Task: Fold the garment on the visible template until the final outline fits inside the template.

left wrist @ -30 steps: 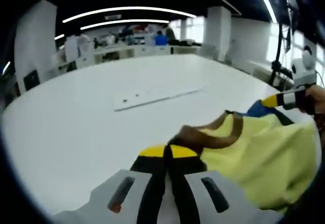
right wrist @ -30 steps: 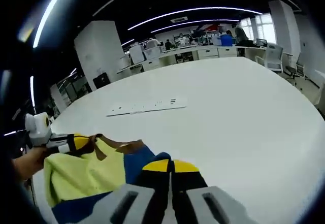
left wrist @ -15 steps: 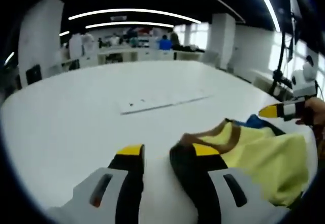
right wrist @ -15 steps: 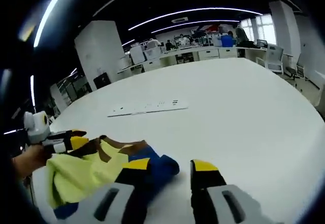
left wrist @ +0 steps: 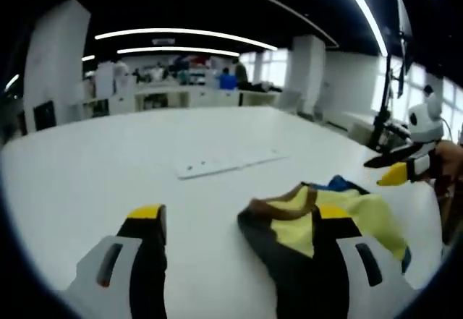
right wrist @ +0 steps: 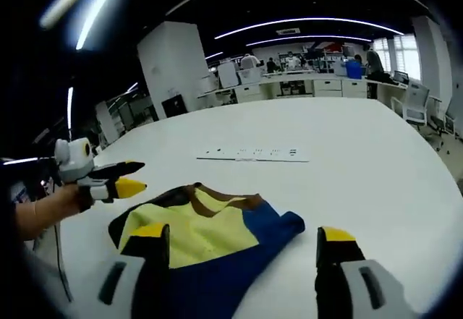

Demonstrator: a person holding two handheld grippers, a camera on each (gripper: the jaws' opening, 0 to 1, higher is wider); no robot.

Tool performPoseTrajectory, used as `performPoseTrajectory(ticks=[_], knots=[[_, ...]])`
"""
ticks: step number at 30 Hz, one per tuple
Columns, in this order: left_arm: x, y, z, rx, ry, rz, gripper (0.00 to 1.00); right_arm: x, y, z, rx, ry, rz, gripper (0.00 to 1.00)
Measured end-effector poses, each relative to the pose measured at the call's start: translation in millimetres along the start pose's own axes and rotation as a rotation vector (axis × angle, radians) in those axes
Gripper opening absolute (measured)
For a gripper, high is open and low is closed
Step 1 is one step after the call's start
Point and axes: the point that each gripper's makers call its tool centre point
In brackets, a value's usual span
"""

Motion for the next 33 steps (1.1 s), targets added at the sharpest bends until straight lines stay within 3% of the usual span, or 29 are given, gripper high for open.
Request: performPoseTrajectory(ticks=[4, 14, 20, 28, 33], knots=[[-9.0, -4.0, -14, -0.016, -0.031, -0.02, 0.87, 21, -14.1, -13, 0.031, 0.043, -0.04, 0.93], [-25.5, -26.0, -42, 0.019, -0.086, 0.02, 0.88, 60, -35.2, -36, 0.034, 0.102, -0.192, 0.87], [-33.4, -34.5, -54, 0.027, -0.109, 0.023, 0.85, 72, -45.9, -42, 0.031, 0.131, -0.206, 0.85], [-48.2, -51.7, -59, 0.043, -0.141, 0.046, 0.76, 91, -74.6, -48, 0.06, 0.19, -0.222, 0.84], [-54.7, -62.1, -58, 0.067, -0.144, 0.103, 0.66, 97, -91.7, -49, 0.069, 0.184, -0.234, 0.75]])
Point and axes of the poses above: the point that each gripper's makers call its tool centre point, and the gripper's own axes: z roughly forward along the fingers, x roughly to its left, y roughly out of its top, and after that the axes turned 6 degrees about z, right-handed
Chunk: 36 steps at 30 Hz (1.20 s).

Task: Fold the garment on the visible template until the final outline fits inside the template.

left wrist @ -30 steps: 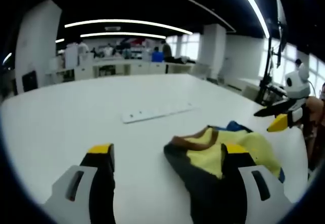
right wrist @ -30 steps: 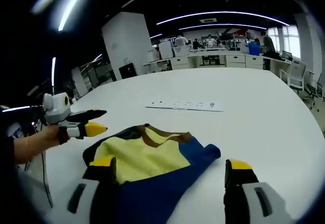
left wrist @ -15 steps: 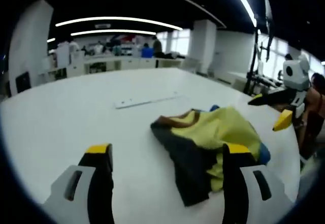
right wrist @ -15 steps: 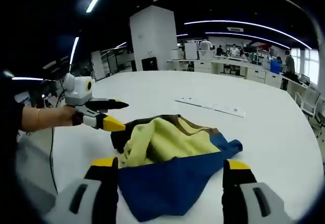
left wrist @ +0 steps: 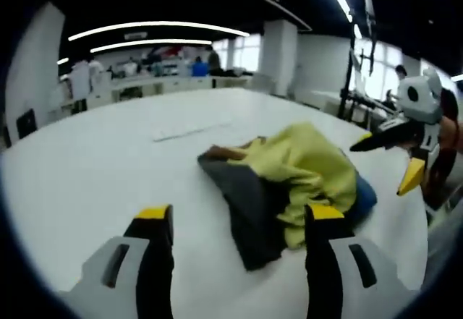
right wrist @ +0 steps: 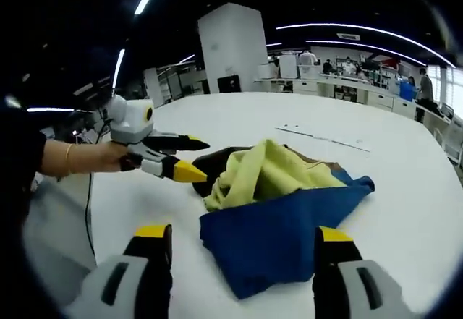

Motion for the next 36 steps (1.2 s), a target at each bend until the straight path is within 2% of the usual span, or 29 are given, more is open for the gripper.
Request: performPoseTrajectory(ticks=[3, 6, 9, 13, 17, 21, 25, 28, 33, 36], knots=[[-3.7, -5.6, 2, 0.013, -0.009, -0.002, 0.57, 5, -4.1, 0, -0.009, -0.013, -0.042, 0.66], [-7.5, -9.3, 2, 0.019, -0.015, 0.011, 0.45, 5, -9.4, 1, -0.001, -0.031, -0.073, 0.58], [-11.4, -12.7, 2, 0.022, -0.026, -0.014, 0.32, 8, -16.7, 4, 0.009, -0.041, -0.093, 0.48], [-13.1, -20.1, 2, 0.054, -0.025, -0.04, 0.2, 8, -27.1, 8, 0.041, -0.067, -0.119, 0.3], [-10.8, -21.1, 1, 0.05, -0.014, -0.062, 0.13, 1, -29.8, 9, 0.039, -0.109, -0.093, 0.18], [-10.1, -30.6, 0, 0.087, -0.009, -0.071, 0.02, -1, -29.5, 9, 0.034, -0.12, -0.081, 0.04], [-10.9, -32.8, 0, 0.087, -0.01, -0.082, 0.0, -3, -33.9, 10, 0.046, -0.125, -0.061, 0.02], [-10.9, -31.9, 0, 0.089, -0.008, -0.083, 0.0, 1, -34.5, 10, 0.045, -0.109, -0.055, 0.03], [-11.3, -32.6, 1, 0.098, -0.008, -0.075, 0.0, 10, -40.4, 17, 0.07, -0.098, -0.078, 0.15], [-11.9, -33.0, 1, 0.102, -0.008, -0.075, 0.0, 7, -42.3, 20, 0.083, -0.12, -0.103, 0.09]])
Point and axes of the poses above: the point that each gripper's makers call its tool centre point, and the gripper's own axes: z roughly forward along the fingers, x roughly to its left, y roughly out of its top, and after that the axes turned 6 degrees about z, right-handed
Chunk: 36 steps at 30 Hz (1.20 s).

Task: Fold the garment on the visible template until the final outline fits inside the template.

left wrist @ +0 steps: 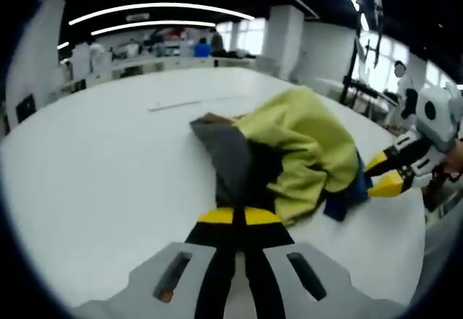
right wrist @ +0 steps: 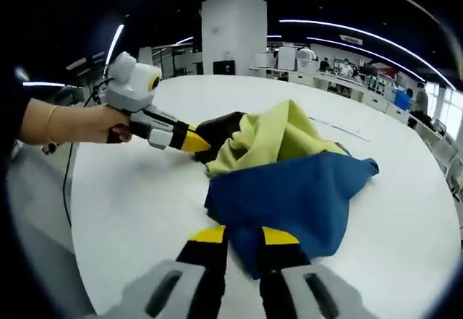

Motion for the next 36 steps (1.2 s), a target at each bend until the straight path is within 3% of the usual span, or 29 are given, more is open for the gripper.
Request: performPoseTrajectory(ticks=[5, 11, 13, 15, 16, 21, 26, 28, 32, 33, 34, 36], knots=[[0.1, -0.9, 0, 0.011, 0.0, 0.008, 0.0, -6, -4.8, 5, 0.022, -0.031, -0.042, 0.0], [0.6, -2.9, 2, 0.026, -0.004, 0.018, 0.0, -2, -14.6, 6, 0.06, 0.002, 0.006, 0.03], [1.3, -3.1, 3, 0.027, -0.004, 0.017, 0.0, 2, -16.2, 2, 0.078, 0.006, -0.068, 0.11], [1.3, -3.3, 3, 0.028, -0.003, 0.013, 0.0, -1, -24.1, 2, 0.121, -0.019, -0.158, 0.11], [1.1, -3.5, 3, 0.029, -0.003, 0.013, 0.0, 4, -19.0, 4, 0.082, -0.011, -0.133, 0.1], [-0.2, -4.0, 4, 0.033, -0.007, 0.012, 0.0, -1, -19.0, 4, 0.098, -0.024, -0.089, 0.04], [-0.2, -4.2, 4, 0.034, -0.007, 0.017, 0.0, -7, -18.9, 5, 0.1, -0.046, -0.102, 0.0], [0.1, -3.5, 3, 0.033, -0.003, 0.027, 0.0, -8, -18.1, 4, 0.097, -0.027, -0.057, 0.0], [9.2, 3.3, -4, 0.032, 0.035, 0.072, 0.0, -6, 1.4, -13, 0.022, 0.016, 0.009, 0.0], [12.3, 7.5, -6, 0.011, 0.038, 0.042, 0.0, -9, 10.1, -22, -0.001, 0.012, 0.023, 0.0], [14.3, 16.4, -10, -0.042, 0.025, -0.05, 0.0, -15, 14.8, -29, -0.009, -0.004, 0.017, 0.0], [24.0, 22.3, -17, -0.067, 0.03, -0.107, 0.0, -31, 26.9, -41, -0.034, -0.056, 0.034, 0.0]])
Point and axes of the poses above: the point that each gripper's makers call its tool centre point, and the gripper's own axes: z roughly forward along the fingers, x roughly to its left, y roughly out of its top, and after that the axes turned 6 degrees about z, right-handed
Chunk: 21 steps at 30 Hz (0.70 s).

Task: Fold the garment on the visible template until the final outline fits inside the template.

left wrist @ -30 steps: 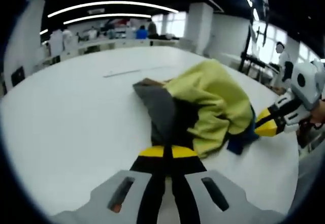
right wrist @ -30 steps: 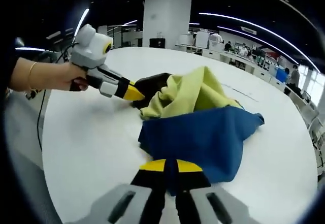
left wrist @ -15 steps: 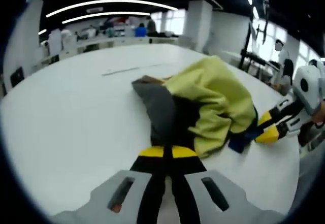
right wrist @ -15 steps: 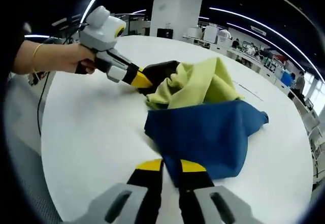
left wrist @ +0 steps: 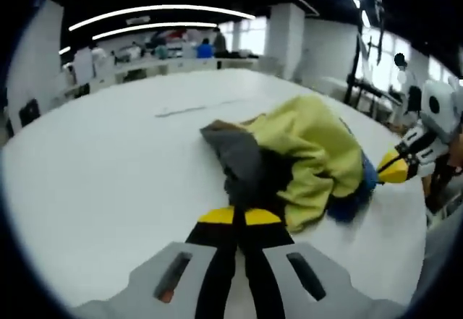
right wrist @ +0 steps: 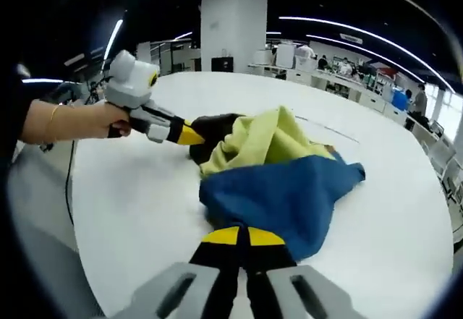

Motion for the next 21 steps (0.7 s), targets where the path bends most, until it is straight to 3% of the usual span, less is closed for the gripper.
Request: performPoseTrajectory(ticks=[4, 9, 13, 15, 21], knots=[[9.1, 5.3, -8, 0.001, 0.005, -0.025, 0.0, -39, 27.5, -22, -0.073, -0.106, 0.046, 0.0], [22.9, 11.9, -15, 0.008, 0.042, 0.008, 0.0, -79, 41.7, -36, -0.098, -0.194, 0.066, 0.0], [40.6, 10.1, -20, 0.032, 0.097, 0.062, 0.0, -111, 40.2, -43, -0.085, -0.268, 0.113, 0.0], [46.5, 9.1, -22, 0.038, 0.106, 0.064, 0.0, -130, 37.6, -46, -0.073, -0.315, 0.091, 0.0], [68.5, 4.2, -23, 0.074, 0.149, 0.066, 0.0, -180, 15.4, -52, -0.01, -0.418, 0.136, 0.0]])
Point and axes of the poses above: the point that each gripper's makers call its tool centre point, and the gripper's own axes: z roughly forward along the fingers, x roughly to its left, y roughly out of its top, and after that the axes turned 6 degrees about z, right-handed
